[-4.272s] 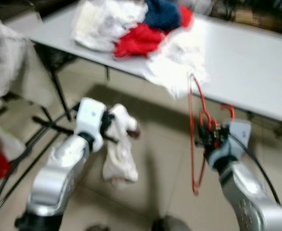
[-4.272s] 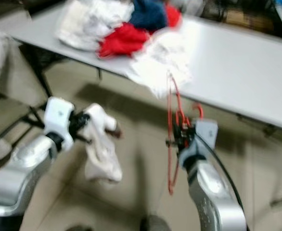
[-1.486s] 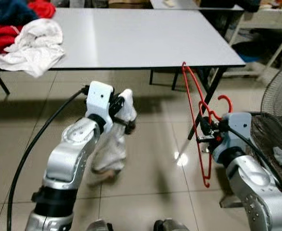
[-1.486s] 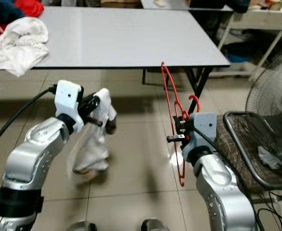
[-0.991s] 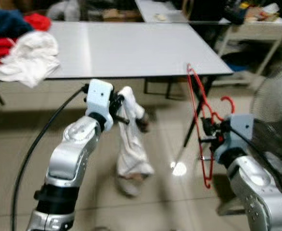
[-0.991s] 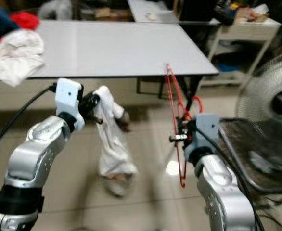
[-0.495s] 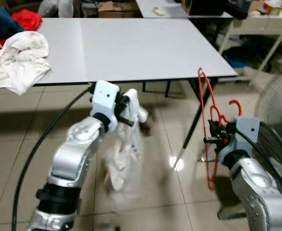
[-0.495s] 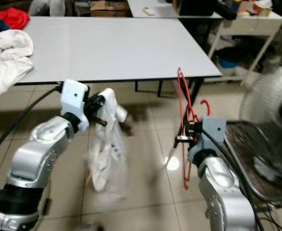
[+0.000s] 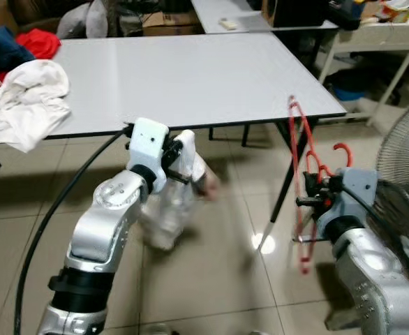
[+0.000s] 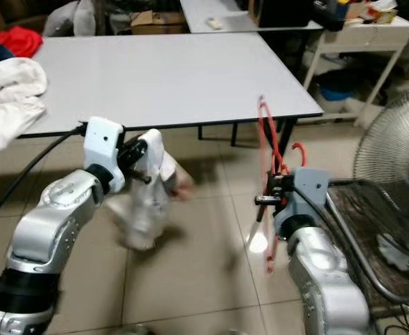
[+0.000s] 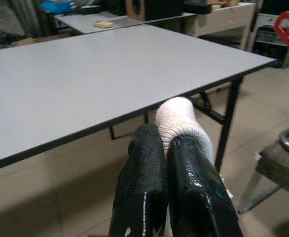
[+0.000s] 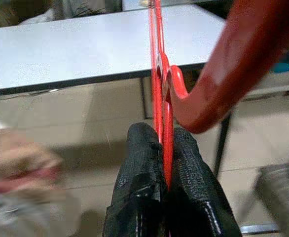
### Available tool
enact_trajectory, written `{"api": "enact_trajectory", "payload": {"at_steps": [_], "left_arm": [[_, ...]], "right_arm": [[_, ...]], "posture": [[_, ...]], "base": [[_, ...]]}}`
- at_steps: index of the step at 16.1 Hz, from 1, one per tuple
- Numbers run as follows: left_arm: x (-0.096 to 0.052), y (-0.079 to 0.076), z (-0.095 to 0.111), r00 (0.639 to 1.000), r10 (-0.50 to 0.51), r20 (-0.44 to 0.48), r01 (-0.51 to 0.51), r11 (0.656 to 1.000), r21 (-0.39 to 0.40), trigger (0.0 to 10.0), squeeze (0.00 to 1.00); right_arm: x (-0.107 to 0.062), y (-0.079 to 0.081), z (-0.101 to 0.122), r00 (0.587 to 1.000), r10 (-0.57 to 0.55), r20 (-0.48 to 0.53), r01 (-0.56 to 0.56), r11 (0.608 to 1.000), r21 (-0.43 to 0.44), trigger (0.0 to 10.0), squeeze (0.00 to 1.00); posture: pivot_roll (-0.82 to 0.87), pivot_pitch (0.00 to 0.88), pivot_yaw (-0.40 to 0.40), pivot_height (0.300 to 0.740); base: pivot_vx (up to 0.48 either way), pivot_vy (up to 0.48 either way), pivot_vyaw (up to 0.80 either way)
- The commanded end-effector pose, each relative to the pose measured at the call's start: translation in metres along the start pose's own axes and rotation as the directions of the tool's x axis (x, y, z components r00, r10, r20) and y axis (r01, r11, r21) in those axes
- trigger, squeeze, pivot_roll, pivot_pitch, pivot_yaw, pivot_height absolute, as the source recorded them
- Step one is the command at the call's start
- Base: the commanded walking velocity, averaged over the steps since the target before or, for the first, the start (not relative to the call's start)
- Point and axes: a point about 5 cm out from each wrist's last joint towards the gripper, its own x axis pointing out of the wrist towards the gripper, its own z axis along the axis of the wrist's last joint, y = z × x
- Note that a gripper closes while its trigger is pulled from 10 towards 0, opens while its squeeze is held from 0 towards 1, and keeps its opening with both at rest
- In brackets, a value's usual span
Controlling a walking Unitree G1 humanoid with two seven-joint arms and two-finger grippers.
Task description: Hang hanger
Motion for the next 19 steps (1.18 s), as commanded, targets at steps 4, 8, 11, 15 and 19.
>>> {"api": "enact_trajectory", "payload": {"at_steps": [4,8,11,15,19], "left_arm": [[0.001,-0.0013,0.0069,1.0,-0.008,0.027,0.009,1.0,-0.003,10.0,0.0],[0.001,-0.0012,0.0071,1.0,-0.012,0.028,0.012,1.0,-0.004,10.0,0.0],[0.0012,-0.0008,0.0072,1.0,-0.012,0.029,0.013,1.0,-0.003,10.0,0.0],[0.0021,-0.001,0.0078,0.999,-0.02,0.032,0.02,1.0,0.001,10.0,0.0],[0.0032,-0.001,0.0084,0.999,-0.022,0.034,0.022,1.0,0.007,10.0,0.0]], "right_arm": [[-0.0029,-0.0042,0.0038,1.0,-0.019,0.015,0.019,1.0,-0.008,10.0,0.0],[-0.002,-0.0037,0.0034,1.0,-0.017,0.011,0.017,1.0,-0.01,10.0,0.0],[-0.0018,-0.0035,0.0036,1.0,-0.019,0.014,0.019,1.0,-0.013,10.0,0.0],[-0.0016,-0.0037,0.0032,1.0,-0.022,0.016,0.022,1.0,-0.012,10.0,0.0],[-0.0022,-0.0027,0.0017,1.0,-0.019,0.013,0.019,1.0,-0.012,10.0,0.0]], "posture": [[-0.05,0.059,0.01,0.74],[-0.05,0.059,0.008,0.74],[-0.05,0.056,0.009,0.74],[-0.05,0.046,0.015,0.74],[-0.04,0.039,0.019,0.74]], "base": [[0.321,0.0,0.0],[0.321,0.0,-0.53],[0.326,0.0,0.0],[0.326,0.0,0.0],[0.329,0.0,0.0]]}}
